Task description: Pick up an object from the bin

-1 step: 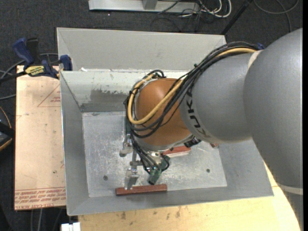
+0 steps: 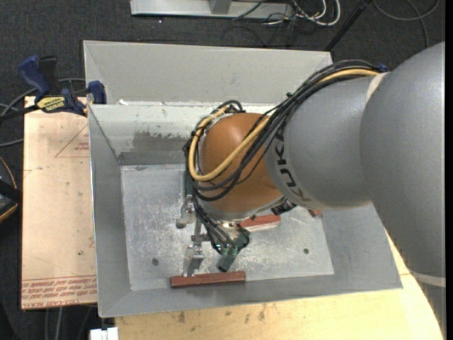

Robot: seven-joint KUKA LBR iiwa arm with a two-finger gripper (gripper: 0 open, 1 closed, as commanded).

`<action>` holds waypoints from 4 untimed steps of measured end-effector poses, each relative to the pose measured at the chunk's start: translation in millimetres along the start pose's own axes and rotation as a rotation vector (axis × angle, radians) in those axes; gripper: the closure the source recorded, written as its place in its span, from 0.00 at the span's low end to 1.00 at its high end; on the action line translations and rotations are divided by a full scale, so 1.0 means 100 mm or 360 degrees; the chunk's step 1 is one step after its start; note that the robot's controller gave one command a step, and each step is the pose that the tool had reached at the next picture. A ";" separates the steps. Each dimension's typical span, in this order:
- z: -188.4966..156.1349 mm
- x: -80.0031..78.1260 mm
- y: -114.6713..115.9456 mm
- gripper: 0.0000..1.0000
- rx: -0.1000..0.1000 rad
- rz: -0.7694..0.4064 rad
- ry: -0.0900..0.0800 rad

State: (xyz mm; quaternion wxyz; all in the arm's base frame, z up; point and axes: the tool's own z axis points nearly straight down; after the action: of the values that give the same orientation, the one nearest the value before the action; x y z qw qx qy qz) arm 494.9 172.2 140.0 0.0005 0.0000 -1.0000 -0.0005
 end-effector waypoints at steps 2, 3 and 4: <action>0.59 0.03 -0.46 1.00 -0.0012 -0.0201 -0.0017; 0.47 -0.16 -0.37 1.00 -0.0001 -0.0264 -0.0011; -0.10 -0.06 -0.37 1.00 0.0001 -0.0249 0.0007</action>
Offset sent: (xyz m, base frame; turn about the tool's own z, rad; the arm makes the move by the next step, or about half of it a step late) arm 0.0000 0.0000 0.0000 0.0000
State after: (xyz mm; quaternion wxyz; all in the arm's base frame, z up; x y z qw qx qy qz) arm 500.8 134.8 150.4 0.0027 0.0781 -0.9969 -0.0002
